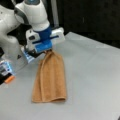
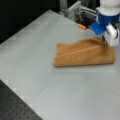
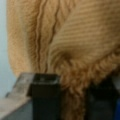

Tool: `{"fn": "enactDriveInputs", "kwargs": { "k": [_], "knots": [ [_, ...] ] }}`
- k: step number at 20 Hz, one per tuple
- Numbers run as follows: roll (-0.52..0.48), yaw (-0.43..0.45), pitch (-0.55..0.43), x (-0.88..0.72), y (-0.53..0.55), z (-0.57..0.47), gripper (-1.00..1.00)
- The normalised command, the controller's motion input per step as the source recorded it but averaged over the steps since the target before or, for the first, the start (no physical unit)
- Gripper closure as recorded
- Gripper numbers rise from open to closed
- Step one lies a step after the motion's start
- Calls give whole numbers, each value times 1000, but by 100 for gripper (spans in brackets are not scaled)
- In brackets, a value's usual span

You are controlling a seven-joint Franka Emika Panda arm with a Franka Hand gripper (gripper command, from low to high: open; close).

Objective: Folding a towel twice

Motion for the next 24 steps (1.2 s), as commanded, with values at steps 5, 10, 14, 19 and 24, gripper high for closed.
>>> {"fn": "enactDriveInputs", "kwargs": {
  "k": [5,10,14,19,24],
  "knots": [
    [183,82,-173,-263,-165,-377,100],
    [206,-33,-152,-205,-2,-301,100],
    [212,-76,-99,-160,76,-214,100],
    [154,-51,-77,-169,71,-183,100],
    [99,-52,-3,-244,69,-187,-100]
  ]
}}
